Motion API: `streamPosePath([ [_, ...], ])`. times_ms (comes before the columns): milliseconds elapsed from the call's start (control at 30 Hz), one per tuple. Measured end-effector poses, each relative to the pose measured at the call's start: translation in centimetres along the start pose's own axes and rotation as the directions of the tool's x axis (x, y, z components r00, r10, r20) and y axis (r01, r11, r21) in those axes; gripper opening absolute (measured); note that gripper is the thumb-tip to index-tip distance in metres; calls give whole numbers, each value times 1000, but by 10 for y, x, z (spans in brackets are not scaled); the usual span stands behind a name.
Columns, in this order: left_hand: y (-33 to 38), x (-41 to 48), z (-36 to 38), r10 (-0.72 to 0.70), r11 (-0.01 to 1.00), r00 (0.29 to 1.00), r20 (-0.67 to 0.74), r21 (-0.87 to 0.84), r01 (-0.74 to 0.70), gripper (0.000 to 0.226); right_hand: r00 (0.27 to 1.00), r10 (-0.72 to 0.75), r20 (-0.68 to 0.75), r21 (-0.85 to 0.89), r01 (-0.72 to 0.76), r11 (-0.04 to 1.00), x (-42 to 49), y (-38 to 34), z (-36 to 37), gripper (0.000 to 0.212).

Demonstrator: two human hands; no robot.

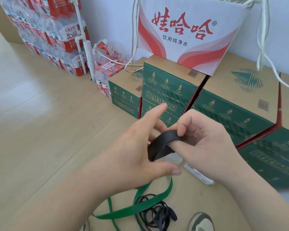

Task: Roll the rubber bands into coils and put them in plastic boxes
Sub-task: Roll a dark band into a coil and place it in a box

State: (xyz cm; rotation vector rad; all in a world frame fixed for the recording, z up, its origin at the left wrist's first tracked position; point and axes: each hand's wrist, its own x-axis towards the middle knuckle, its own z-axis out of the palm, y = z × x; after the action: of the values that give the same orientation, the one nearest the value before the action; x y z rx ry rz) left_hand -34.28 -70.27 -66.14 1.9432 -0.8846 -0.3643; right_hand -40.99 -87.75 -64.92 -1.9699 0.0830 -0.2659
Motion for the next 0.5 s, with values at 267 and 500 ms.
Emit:
streamPosePath([
  [267,-13,10,-4,-62,994,998,-30,91,65,60,981,129,-148,57,-121,991,4,-4,14,34],
  [500,-3,-3,-22,-101,984,985,-143,-159,78,41,993,104,49,-141,-97,985,2,6,-8,39],
])
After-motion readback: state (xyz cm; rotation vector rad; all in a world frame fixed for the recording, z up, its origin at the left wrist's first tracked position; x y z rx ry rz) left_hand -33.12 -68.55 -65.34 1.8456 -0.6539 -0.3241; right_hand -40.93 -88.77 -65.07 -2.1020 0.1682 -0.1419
